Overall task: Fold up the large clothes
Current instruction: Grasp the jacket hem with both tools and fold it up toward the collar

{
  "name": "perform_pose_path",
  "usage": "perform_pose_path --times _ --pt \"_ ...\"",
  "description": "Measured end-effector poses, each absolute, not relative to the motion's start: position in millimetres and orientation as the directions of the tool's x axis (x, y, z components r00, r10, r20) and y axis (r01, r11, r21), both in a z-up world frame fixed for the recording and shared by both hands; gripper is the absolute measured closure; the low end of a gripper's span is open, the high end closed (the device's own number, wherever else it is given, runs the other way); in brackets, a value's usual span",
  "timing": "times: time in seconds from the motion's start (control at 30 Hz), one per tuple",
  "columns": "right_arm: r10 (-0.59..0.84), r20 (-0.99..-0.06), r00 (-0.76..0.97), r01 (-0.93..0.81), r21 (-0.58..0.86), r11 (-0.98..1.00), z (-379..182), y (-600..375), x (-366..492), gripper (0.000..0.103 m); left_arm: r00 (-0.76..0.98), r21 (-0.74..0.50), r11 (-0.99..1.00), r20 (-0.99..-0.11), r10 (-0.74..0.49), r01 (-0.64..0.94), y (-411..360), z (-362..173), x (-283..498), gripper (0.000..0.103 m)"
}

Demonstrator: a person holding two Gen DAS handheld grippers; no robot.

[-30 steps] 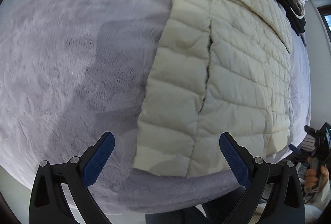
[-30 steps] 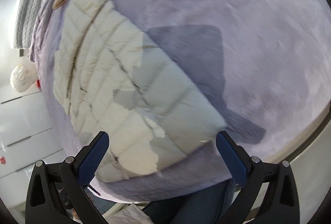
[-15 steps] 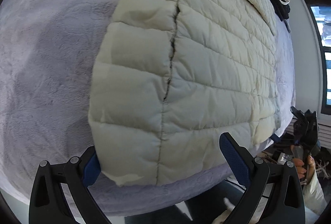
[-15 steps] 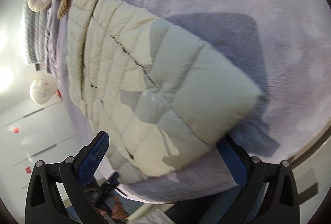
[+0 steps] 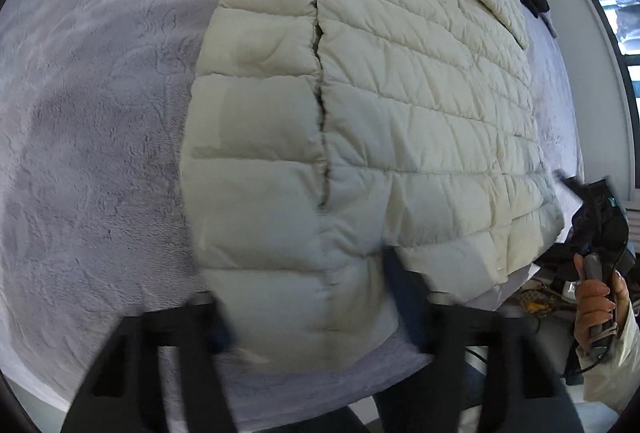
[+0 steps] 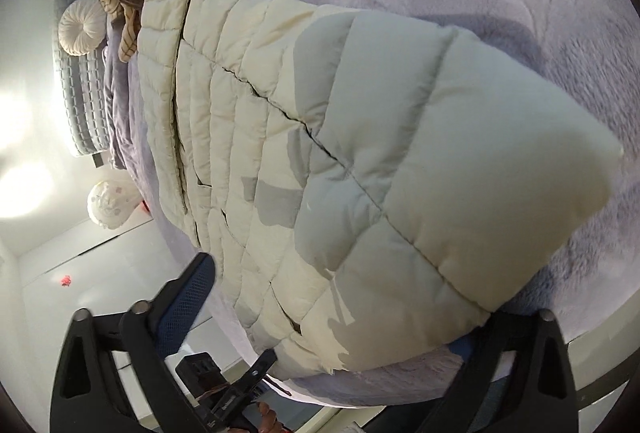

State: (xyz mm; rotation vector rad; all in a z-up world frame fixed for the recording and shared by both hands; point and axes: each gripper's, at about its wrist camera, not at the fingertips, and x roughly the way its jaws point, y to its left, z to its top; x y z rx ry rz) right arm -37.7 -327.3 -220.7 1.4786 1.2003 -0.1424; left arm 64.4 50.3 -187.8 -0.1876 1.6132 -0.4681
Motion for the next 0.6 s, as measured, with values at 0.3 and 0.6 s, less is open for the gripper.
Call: perform_pose_path --times 0.3,0.6 --pt "0.573 -0.657 0.49 0.691 0.694 0.205 -207 -320 -36 0.09 -0.032 -0.438 0.863 -0.895 -0.445 0.252 50 -154 72 0.08" --pt "0.634 -0.575 0.517 0.547 0.792 0.273 -153 -334 20 0.092 0.103 -0.485 0.852 -0.854 -0.51 0.198 57 -101 119 0.08"
